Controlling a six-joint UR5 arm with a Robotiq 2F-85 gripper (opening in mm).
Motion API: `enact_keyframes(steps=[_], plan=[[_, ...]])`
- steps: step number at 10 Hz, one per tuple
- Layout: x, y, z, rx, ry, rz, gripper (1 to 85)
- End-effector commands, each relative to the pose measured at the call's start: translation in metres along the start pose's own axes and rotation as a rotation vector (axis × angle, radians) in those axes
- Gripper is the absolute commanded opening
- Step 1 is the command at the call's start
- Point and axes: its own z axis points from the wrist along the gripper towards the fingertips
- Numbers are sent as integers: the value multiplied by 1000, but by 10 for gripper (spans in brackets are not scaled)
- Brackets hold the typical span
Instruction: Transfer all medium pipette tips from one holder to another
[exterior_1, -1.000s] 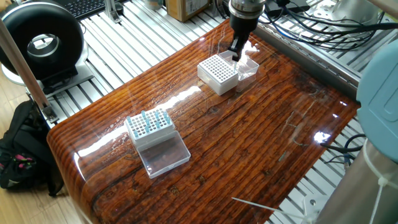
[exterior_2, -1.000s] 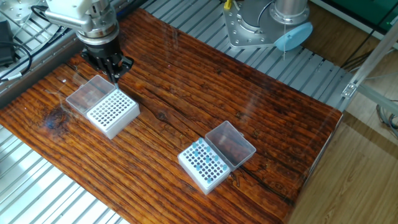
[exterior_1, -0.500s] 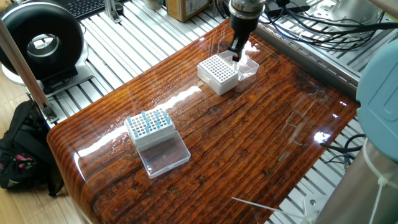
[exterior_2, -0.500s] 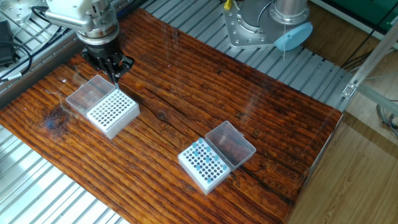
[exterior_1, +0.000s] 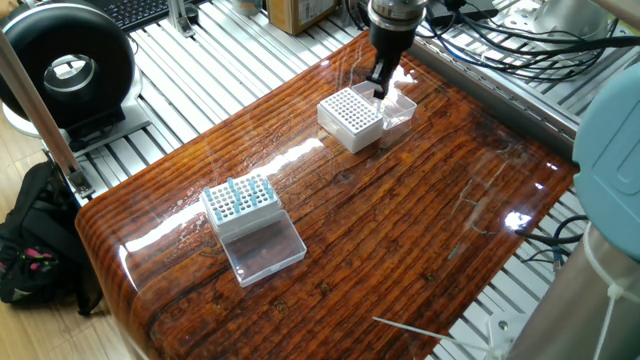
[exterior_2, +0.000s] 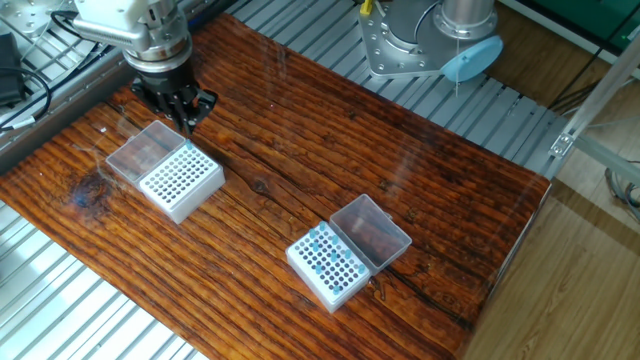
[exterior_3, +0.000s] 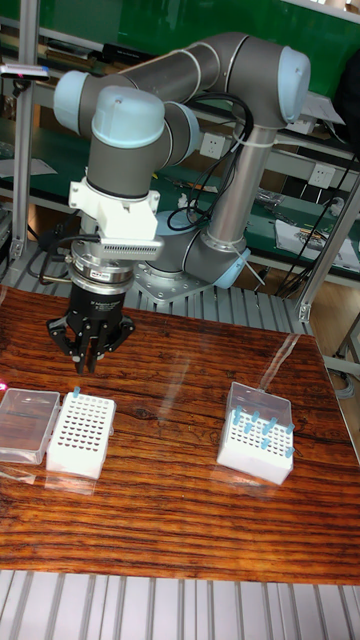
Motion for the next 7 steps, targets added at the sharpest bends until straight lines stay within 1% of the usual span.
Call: enact_keyframes(steps=[1, 2, 3, 4, 6, 7], plan=[[-3, 3, -3, -11, -7, 4, 220], [-5, 5, -6, -11, 5, 15, 220], [-11, 10, -10, -19, 10, 28, 220], [-20, 19, -12, -26, 7, 47, 220], [-43, 52, -11, -50, -8, 112, 217], [-53, 66, -11, -53, -12, 144, 207]])
